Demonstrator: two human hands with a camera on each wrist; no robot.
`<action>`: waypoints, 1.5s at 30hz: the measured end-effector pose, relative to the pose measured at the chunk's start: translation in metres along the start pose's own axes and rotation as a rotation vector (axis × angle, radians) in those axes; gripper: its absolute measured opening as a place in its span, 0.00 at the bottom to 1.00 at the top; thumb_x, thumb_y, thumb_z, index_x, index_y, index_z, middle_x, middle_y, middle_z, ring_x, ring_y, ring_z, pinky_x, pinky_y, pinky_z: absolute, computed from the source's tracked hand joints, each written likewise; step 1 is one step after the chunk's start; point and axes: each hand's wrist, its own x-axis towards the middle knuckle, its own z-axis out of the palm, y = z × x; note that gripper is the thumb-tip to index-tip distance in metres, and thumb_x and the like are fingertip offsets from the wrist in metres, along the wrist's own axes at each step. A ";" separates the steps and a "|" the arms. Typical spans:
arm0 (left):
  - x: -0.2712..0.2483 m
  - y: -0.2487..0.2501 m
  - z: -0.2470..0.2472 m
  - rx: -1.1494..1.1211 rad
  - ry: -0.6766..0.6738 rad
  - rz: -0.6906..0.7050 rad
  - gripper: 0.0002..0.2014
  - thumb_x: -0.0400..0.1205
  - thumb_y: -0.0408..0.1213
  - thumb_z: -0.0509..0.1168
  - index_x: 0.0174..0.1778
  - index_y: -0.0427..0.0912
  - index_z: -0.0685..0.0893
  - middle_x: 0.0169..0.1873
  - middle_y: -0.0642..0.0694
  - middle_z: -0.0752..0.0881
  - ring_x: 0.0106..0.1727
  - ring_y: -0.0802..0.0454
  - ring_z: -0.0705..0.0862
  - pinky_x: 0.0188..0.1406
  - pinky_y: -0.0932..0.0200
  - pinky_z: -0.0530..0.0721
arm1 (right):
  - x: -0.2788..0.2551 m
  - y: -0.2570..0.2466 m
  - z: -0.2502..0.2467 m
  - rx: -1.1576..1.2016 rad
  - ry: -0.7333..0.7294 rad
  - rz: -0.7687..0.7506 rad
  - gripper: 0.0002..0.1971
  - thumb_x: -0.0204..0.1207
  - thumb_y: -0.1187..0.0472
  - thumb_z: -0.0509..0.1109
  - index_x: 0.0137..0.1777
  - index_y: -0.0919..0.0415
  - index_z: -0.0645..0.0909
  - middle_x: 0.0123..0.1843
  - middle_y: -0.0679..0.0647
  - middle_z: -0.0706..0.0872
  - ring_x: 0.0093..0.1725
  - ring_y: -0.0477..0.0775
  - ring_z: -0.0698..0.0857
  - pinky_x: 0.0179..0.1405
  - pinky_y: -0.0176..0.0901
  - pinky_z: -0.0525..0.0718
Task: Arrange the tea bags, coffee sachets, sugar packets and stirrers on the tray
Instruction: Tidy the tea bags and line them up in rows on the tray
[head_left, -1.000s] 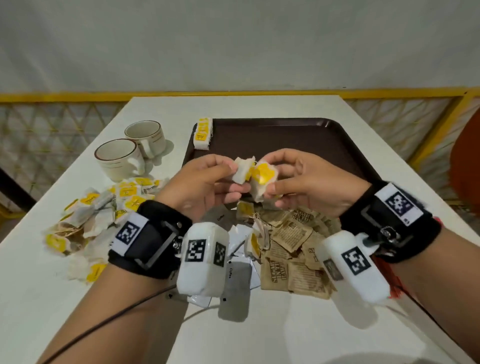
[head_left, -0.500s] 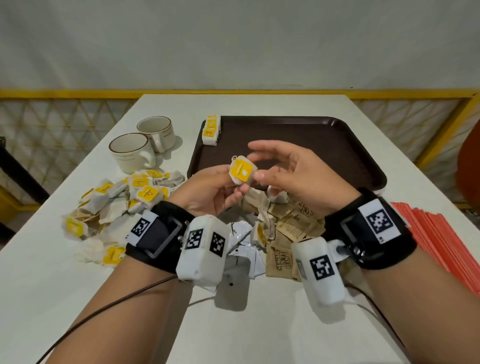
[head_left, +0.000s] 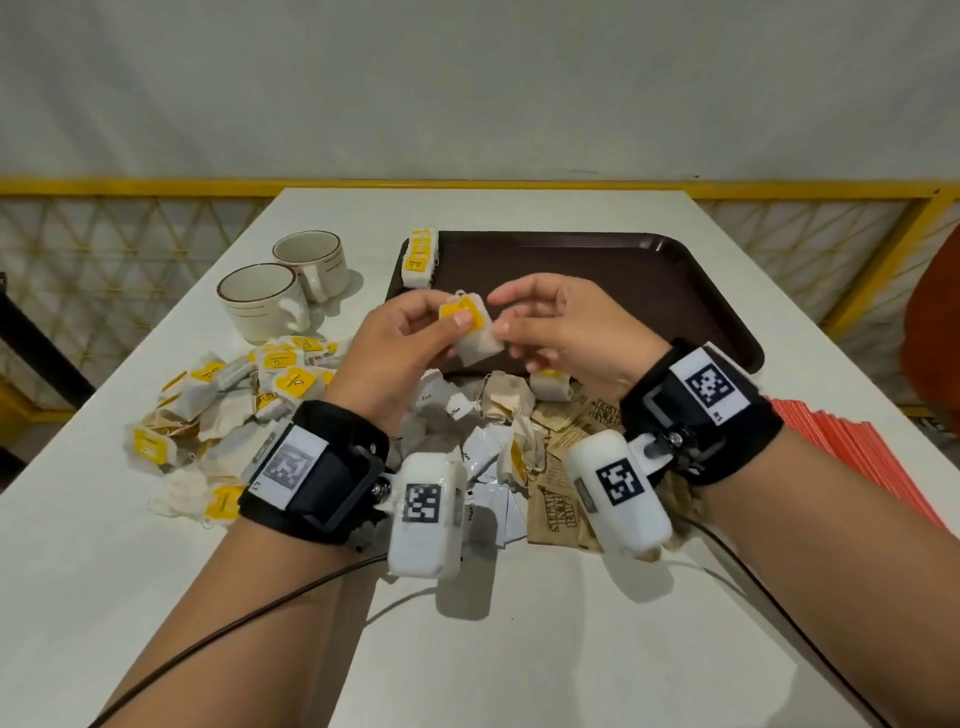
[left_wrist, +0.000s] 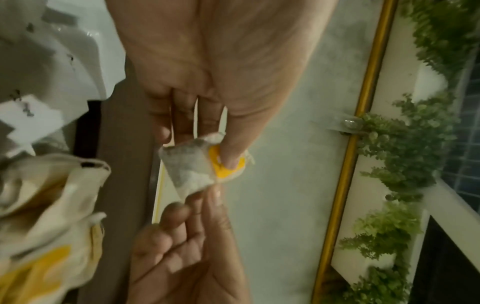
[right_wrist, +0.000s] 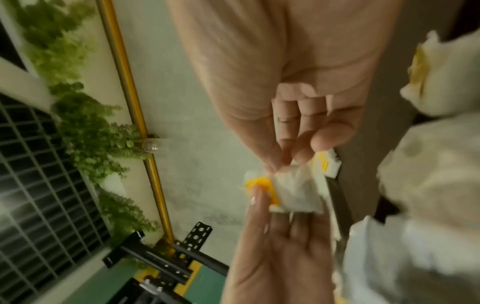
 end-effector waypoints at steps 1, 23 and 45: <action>0.002 -0.001 -0.003 0.023 0.051 0.006 0.03 0.80 0.32 0.67 0.44 0.42 0.86 0.37 0.48 0.88 0.41 0.53 0.84 0.42 0.61 0.83 | 0.002 0.000 -0.004 -0.134 -0.029 0.010 0.15 0.75 0.70 0.72 0.62 0.64 0.81 0.39 0.52 0.84 0.34 0.45 0.81 0.29 0.34 0.79; 0.004 -0.004 -0.014 0.042 0.123 0.007 0.08 0.73 0.25 0.73 0.44 0.40 0.85 0.31 0.48 0.90 0.36 0.57 0.88 0.46 0.64 0.87 | -0.011 -0.027 -0.027 -0.776 -0.227 -0.188 0.06 0.73 0.59 0.76 0.50 0.54 0.86 0.44 0.48 0.88 0.44 0.42 0.84 0.52 0.46 0.83; -0.003 0.000 -0.004 -0.002 -0.082 0.091 0.14 0.70 0.22 0.72 0.51 0.34 0.84 0.36 0.45 0.90 0.37 0.53 0.88 0.35 0.64 0.84 | -0.001 -0.029 0.003 -0.460 0.003 -0.284 0.23 0.65 0.67 0.81 0.61 0.58 0.83 0.51 0.52 0.88 0.40 0.45 0.87 0.50 0.41 0.88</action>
